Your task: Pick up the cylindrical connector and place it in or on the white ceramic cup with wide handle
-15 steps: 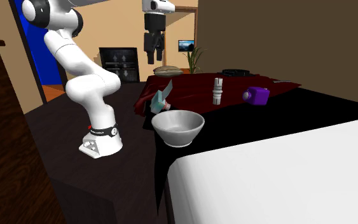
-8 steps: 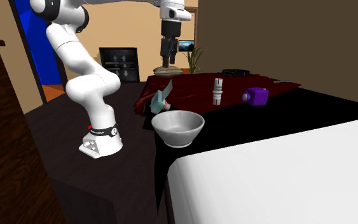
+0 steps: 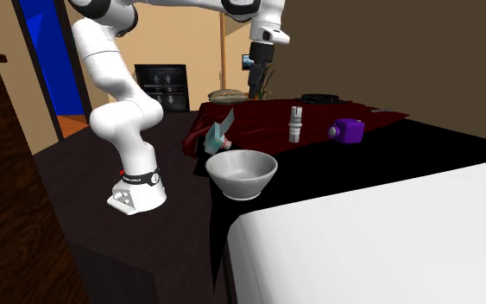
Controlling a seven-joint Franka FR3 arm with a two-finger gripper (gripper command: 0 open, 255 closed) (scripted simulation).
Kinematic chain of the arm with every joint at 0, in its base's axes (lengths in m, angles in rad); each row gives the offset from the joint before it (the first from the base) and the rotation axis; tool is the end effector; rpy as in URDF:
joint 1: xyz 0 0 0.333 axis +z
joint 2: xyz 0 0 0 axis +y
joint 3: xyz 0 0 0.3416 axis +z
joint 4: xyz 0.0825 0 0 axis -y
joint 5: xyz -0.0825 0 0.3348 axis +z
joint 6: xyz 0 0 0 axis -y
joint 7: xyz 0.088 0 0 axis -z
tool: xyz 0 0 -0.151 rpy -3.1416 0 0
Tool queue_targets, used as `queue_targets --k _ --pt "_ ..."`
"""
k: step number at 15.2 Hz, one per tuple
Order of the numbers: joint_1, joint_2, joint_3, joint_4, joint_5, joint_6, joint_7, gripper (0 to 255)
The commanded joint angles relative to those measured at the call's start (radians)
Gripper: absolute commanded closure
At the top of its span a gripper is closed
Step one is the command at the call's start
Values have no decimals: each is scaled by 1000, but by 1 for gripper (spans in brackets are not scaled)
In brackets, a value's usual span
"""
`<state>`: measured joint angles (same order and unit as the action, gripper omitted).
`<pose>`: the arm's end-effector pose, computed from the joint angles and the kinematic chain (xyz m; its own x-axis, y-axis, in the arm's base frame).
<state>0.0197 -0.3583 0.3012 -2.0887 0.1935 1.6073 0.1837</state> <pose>0.3415 0.1596 0.5425 0.9841 0.0949 -0.1502 0.0868 -0.9944 -0.0598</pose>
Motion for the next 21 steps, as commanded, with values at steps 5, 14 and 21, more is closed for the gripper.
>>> queue_targets --k 5,14,21 --pt "19 243 88 171 -35 47 141 0" --pt "114 647 151 537 -162 27 349 0" --pt "229 931 139 864 -245 -50 444 0"
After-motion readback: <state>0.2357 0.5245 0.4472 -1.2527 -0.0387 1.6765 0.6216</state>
